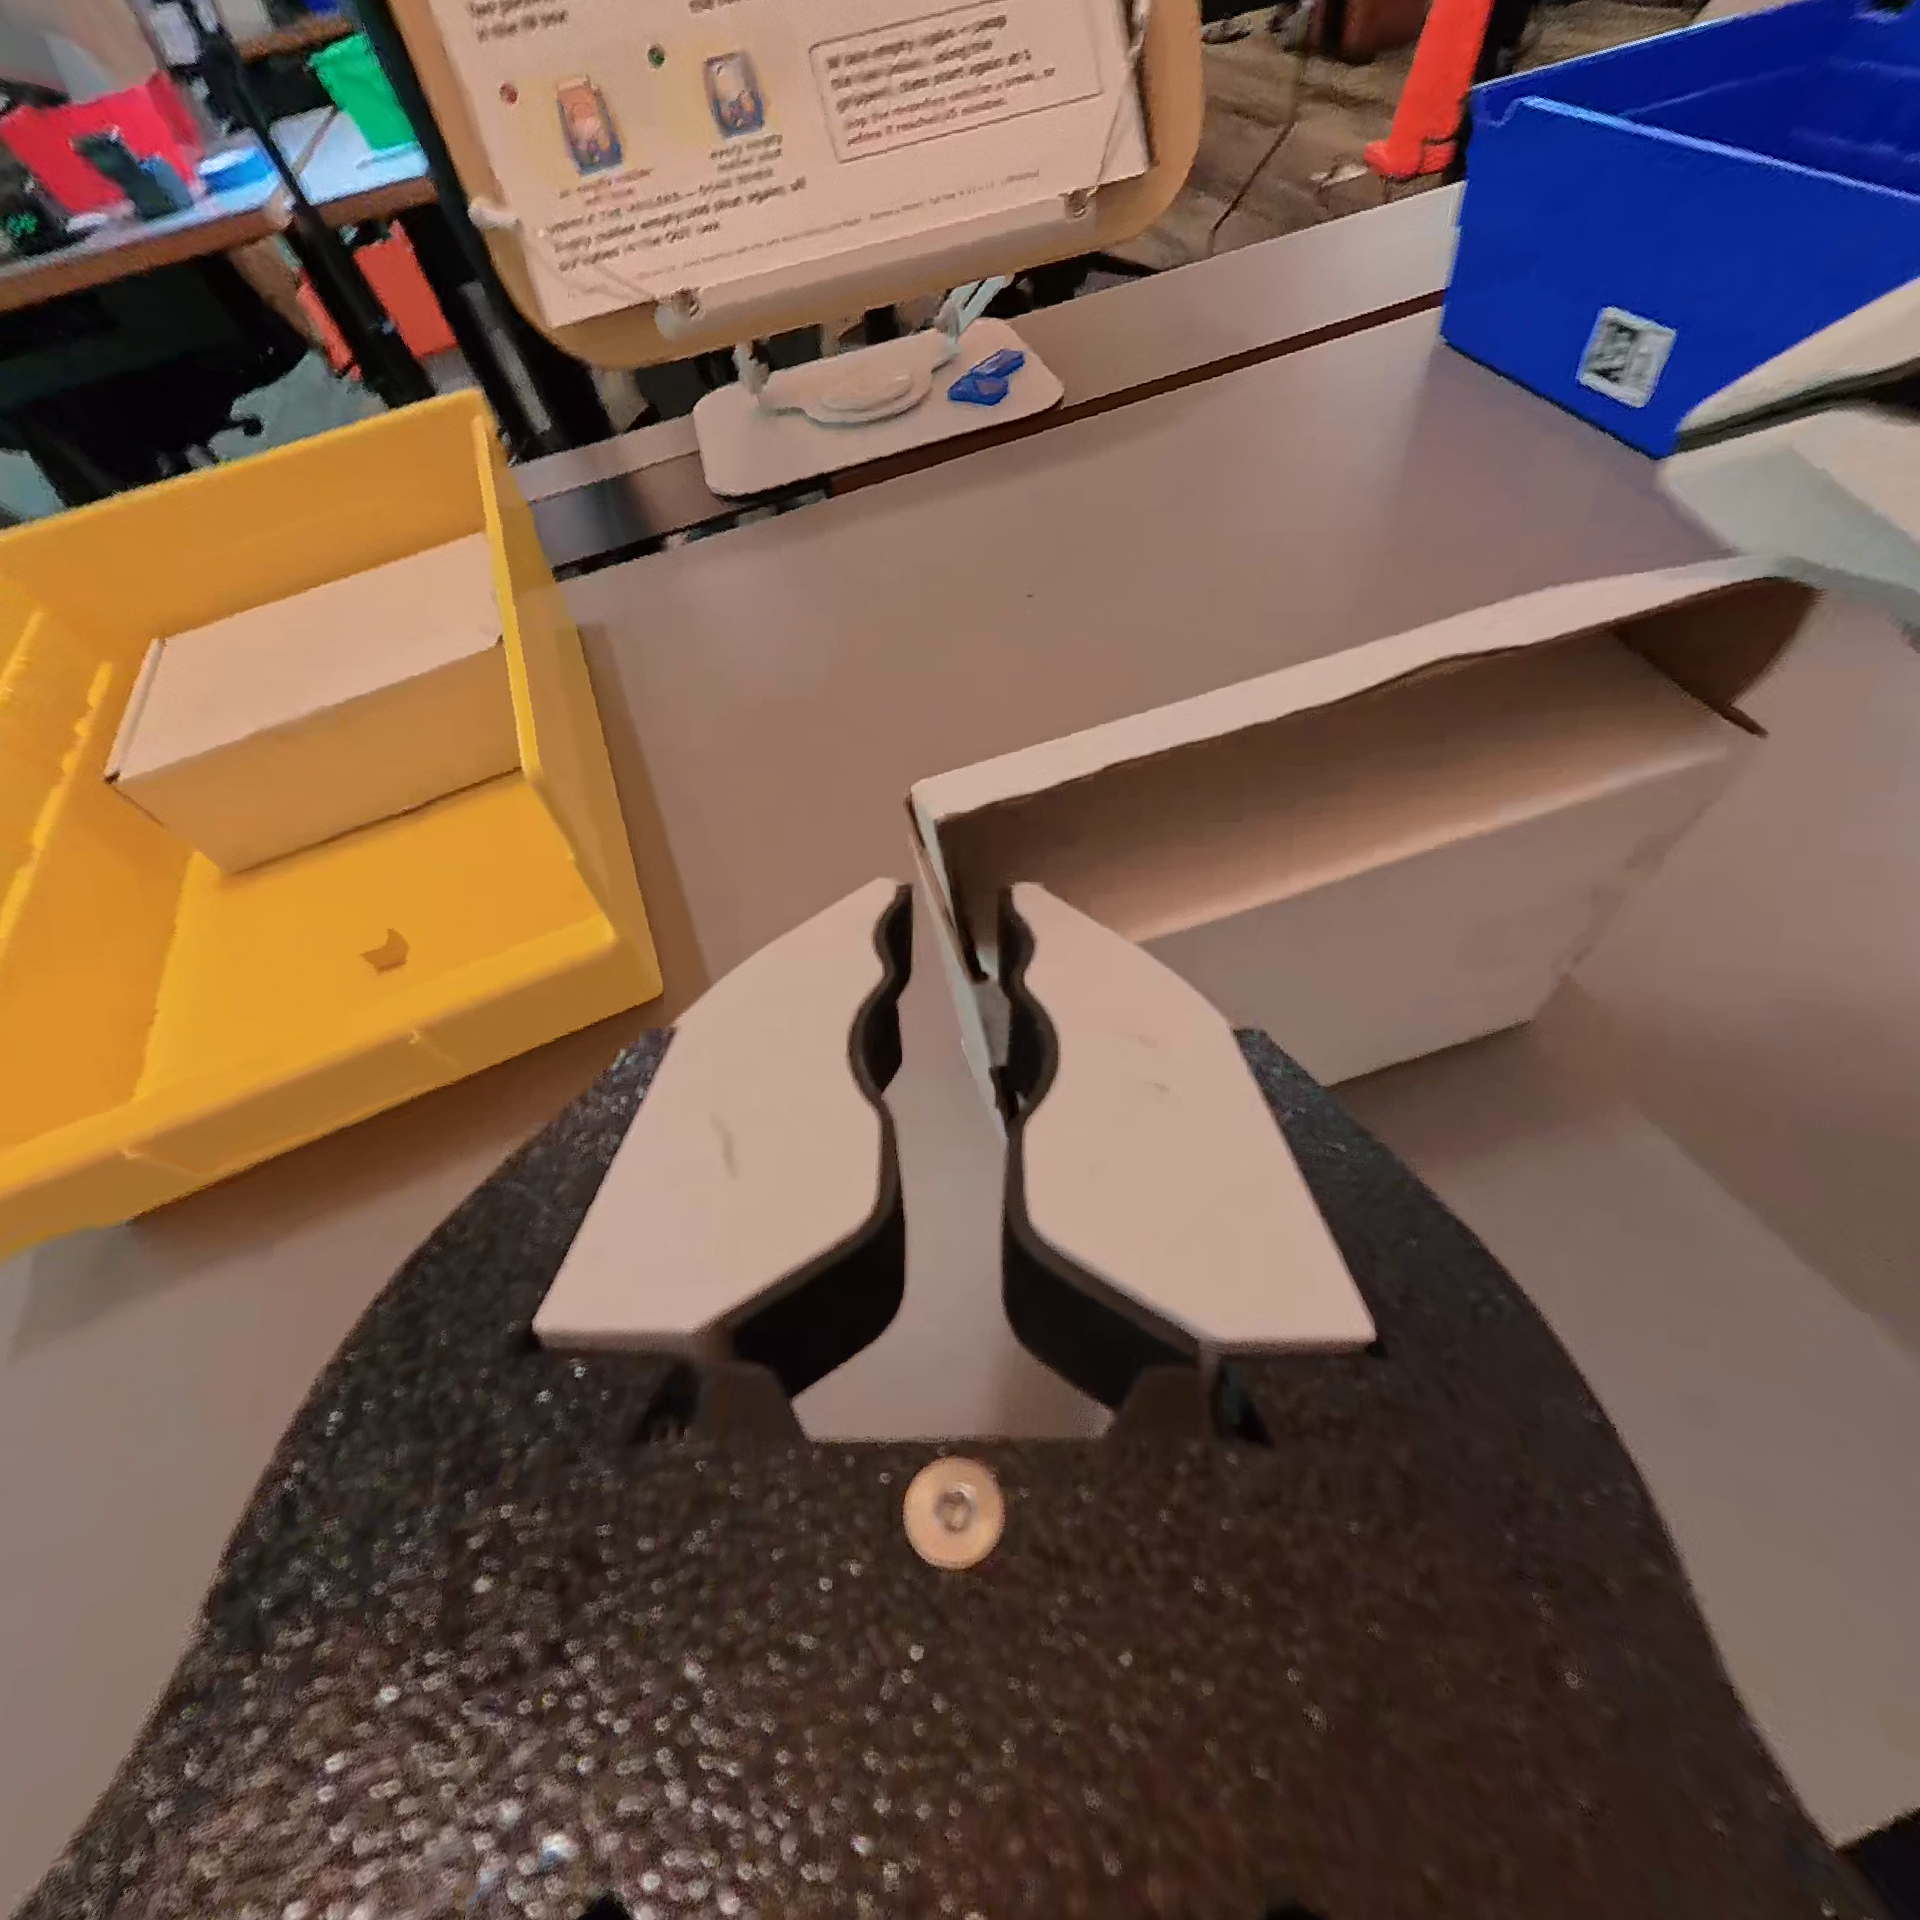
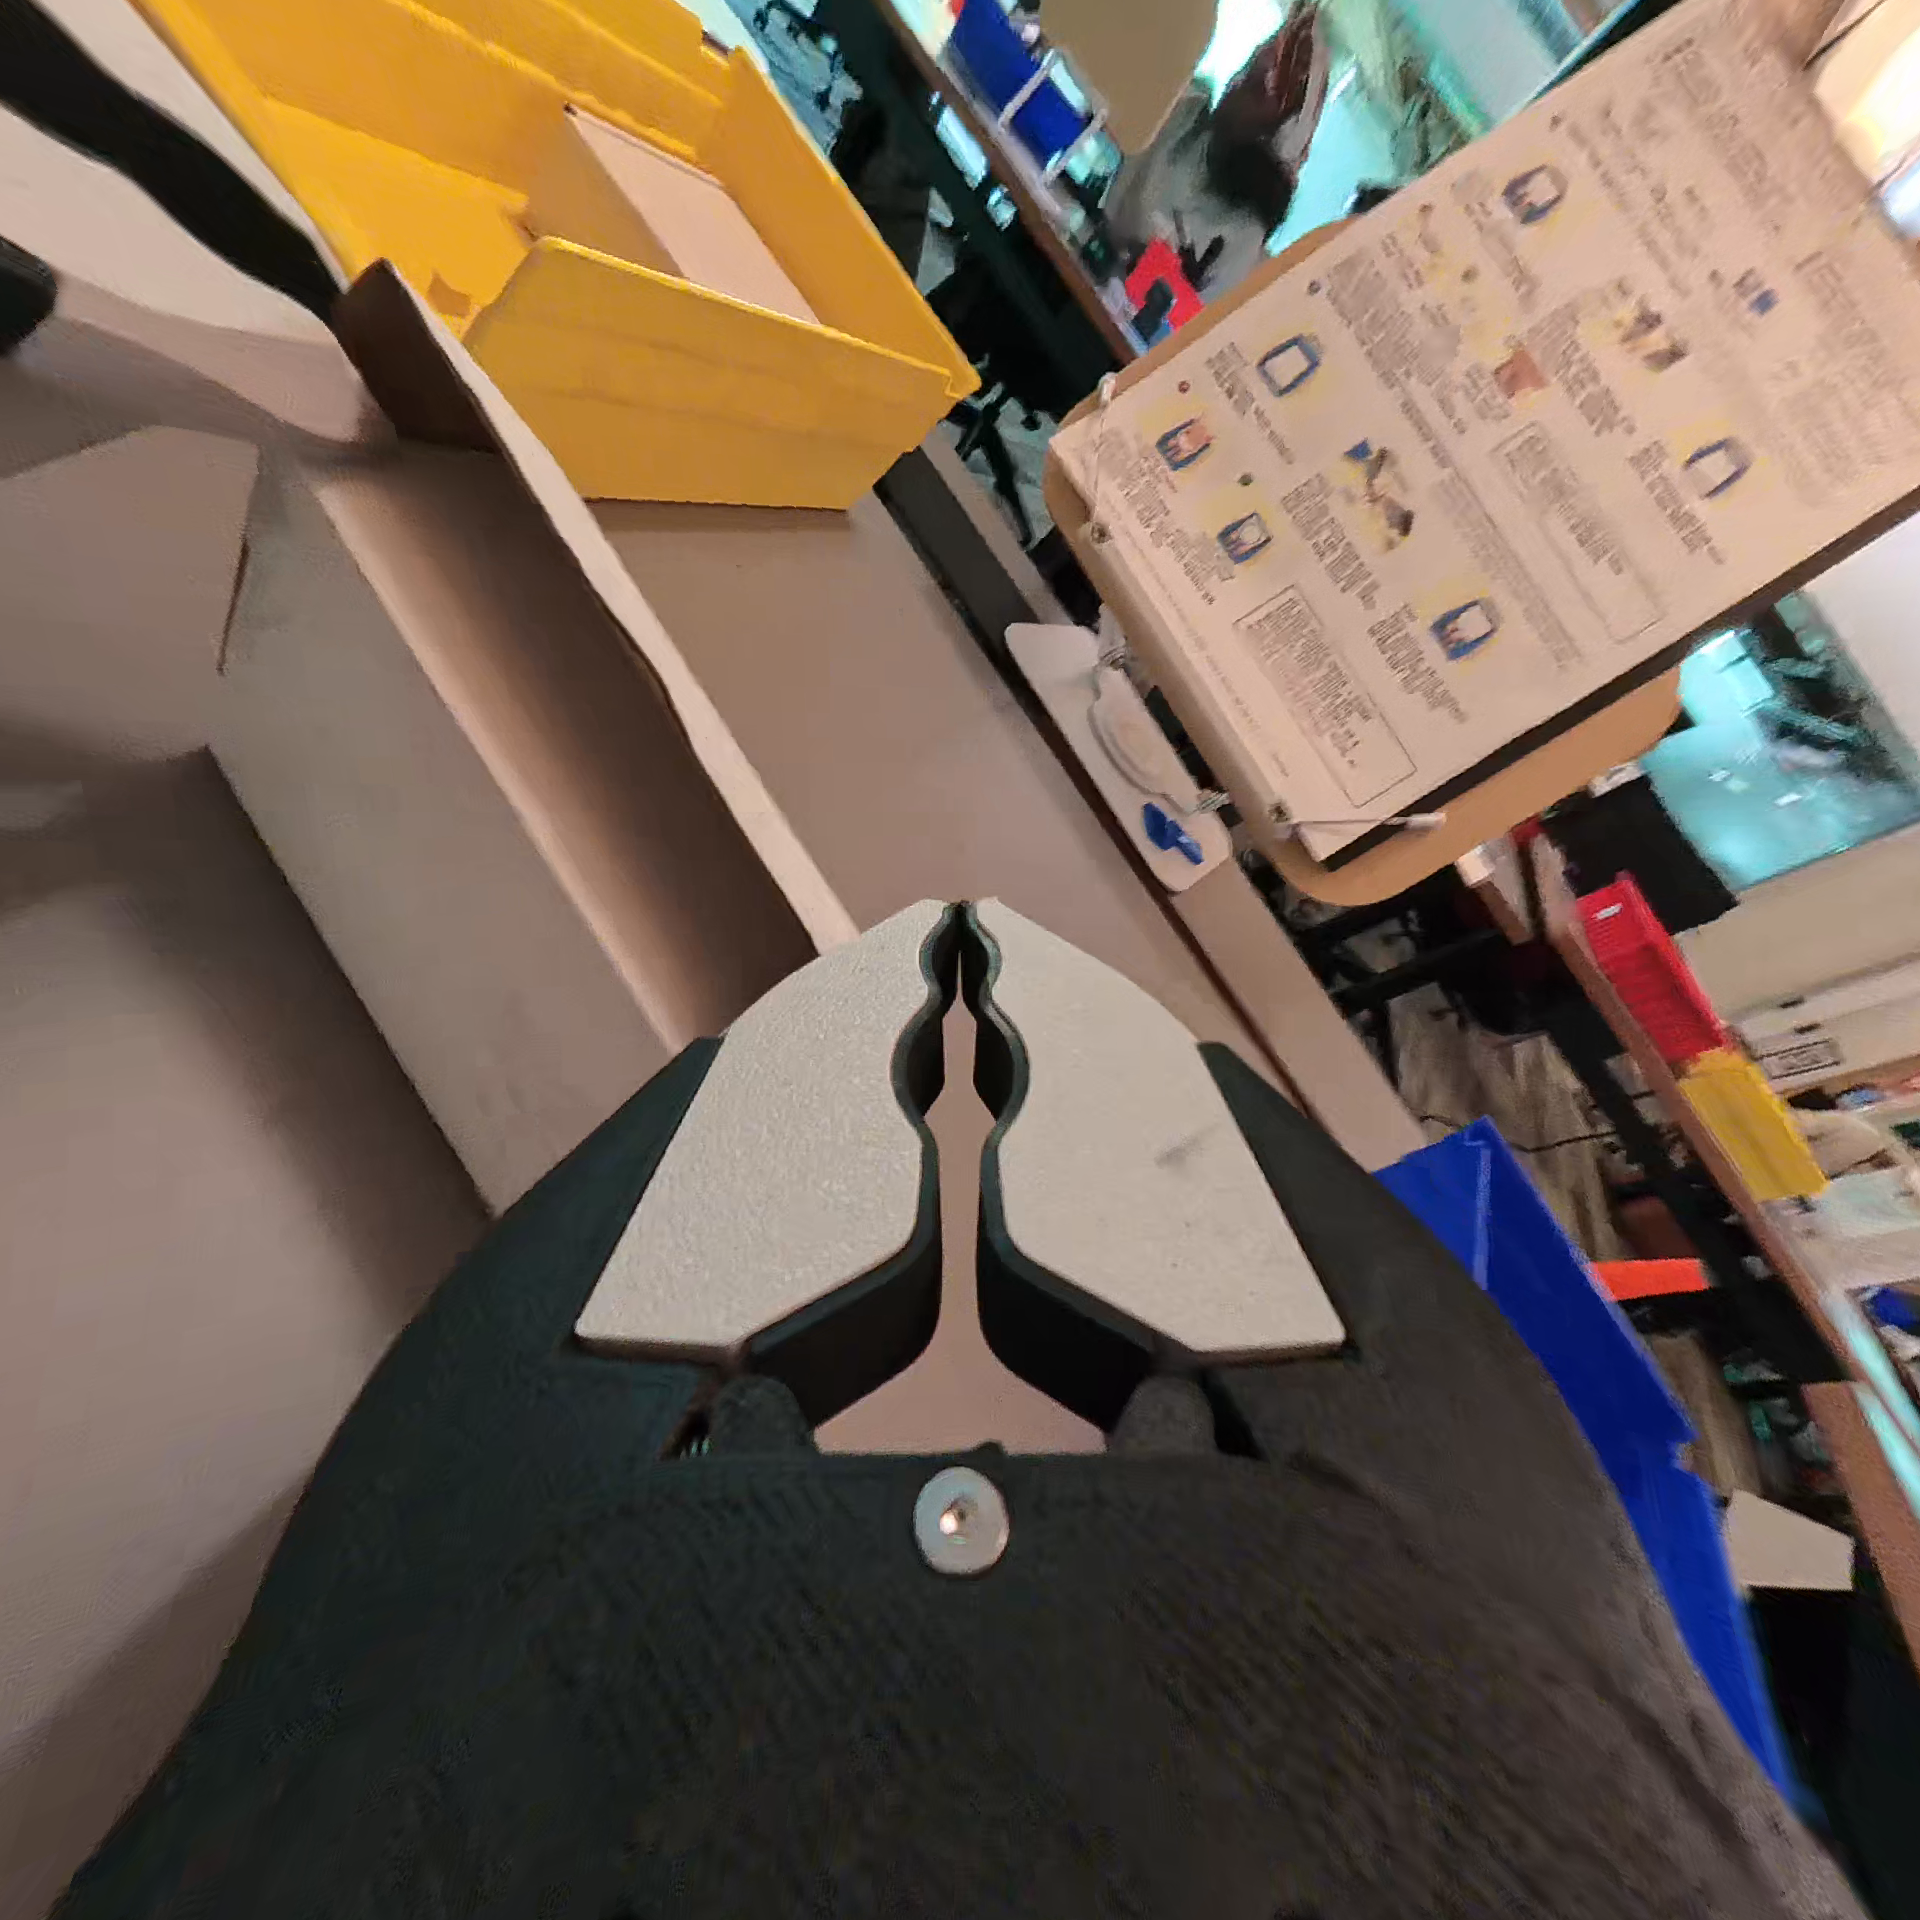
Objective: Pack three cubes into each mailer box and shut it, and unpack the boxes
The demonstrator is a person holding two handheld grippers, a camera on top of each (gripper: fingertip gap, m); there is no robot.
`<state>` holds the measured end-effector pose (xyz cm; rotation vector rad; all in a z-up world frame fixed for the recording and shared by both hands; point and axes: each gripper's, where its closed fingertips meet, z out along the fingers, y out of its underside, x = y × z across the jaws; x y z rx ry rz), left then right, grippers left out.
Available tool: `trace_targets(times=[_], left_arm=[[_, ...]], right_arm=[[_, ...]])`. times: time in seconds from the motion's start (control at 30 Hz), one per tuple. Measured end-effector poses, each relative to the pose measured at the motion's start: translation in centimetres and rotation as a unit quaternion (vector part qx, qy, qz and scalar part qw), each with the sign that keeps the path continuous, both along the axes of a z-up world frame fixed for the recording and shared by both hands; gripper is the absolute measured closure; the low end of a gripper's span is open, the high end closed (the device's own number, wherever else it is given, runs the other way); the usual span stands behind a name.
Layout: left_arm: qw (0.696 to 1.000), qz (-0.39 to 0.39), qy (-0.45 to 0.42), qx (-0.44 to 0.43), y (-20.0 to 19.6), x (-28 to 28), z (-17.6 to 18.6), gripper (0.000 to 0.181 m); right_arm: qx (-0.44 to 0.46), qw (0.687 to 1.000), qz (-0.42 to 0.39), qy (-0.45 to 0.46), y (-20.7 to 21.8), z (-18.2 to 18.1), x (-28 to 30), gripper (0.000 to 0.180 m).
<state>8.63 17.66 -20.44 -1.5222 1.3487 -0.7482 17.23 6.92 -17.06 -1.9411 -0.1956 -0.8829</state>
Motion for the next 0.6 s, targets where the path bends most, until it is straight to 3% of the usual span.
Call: trace_targets(times=[0.13, 0.27, 0.4, 0.6], left_arm=[[0.997, -0.047, -0.047, 0.032, -0.3, -0.8, 3.5, 0.174], [0.978, -0.073, -0.040, 0.192, 1.0, 0.3, 6.8, 0.181], [0.947, -0.113, 0.017, 0.299, 1.7, 2.5, 5.6, 0.181], [0.942, -0.139, 0.101, 0.287, 1.3, 2.6, 0.2, 0.181]], right_arm=[[0.012, 1.000, -0.002, 0.015, 0.1, -0.5, -0.1, 0.180], [0.013, 1.000, -0.010, 0.023, 0.1, -0.6, -0.1, 0.180], [0.006, 1.000, -0.013, 0.026, 0.1, -0.7, -0.1, 0.180], [-0.020, 0.998, -0.022, 0.049, 0.2, -2.5, -0.2, 0.180]])
